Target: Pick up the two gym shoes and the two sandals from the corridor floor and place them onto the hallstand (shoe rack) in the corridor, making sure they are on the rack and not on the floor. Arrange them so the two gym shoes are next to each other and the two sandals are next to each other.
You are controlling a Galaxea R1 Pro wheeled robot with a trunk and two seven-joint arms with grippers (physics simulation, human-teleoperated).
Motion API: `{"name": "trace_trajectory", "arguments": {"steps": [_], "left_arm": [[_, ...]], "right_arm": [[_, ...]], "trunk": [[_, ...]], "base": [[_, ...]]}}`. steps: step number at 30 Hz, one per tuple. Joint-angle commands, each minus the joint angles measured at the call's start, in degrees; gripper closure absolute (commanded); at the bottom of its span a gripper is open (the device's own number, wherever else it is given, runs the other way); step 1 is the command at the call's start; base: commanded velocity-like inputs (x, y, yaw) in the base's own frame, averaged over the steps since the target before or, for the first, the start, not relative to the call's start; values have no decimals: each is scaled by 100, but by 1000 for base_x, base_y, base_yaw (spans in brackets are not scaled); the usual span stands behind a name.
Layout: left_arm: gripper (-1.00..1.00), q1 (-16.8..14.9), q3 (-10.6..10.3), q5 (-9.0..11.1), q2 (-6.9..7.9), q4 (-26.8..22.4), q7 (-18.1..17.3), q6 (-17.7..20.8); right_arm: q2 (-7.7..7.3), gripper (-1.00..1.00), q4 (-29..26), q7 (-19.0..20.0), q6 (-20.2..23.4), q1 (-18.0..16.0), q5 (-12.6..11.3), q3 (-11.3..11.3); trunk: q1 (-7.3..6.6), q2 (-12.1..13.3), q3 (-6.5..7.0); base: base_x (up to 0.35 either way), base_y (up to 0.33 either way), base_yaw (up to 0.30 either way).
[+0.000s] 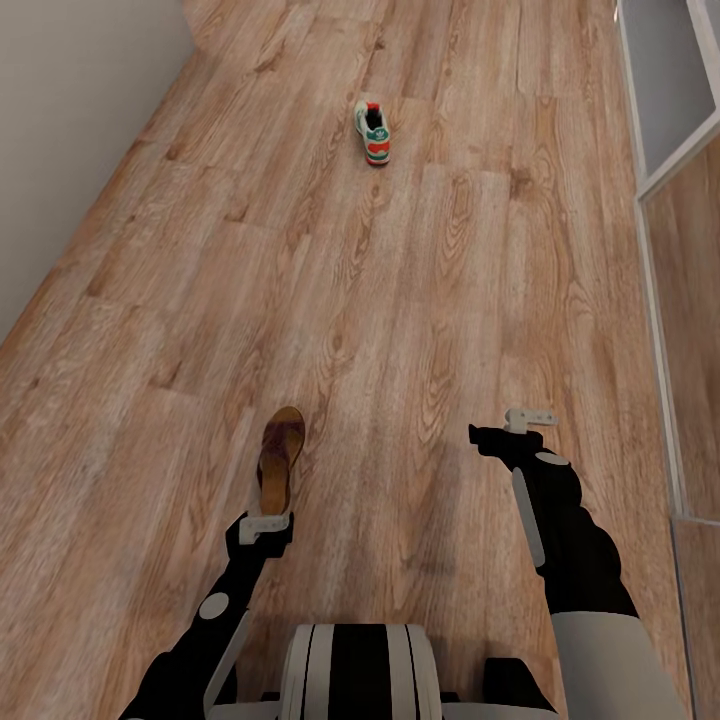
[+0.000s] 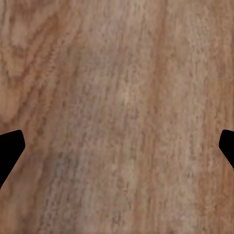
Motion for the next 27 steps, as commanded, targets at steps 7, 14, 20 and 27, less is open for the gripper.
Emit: {"name": "trace_trajectory", "arguments": {"steps": [7,14,20,27], "left_arm": [[-100,-2,-18,16,2,2,32,-17],[-100,-2,-18,16,4,2,32,-17],[-100,-2,-18,16,7,2,32,-17],[-100,-2,-18,16,10,2,32,-17]], "right_arm": [[5,-100,-6,13,31,-2,43,-5],[4,-100,-6,14,31,-2,43,-5],[5,-100,-6,13,31,-2,43,-5],[5,-100,-6,14,31,-2,43,-5]], "trunk": [[0,-1,-3],[0,-1,-5],[13,-8,-140],[15,-9,-190]], "base": [[110,-68,0],[10,-7,0],[1,-1,0],[0,0,0]]}}
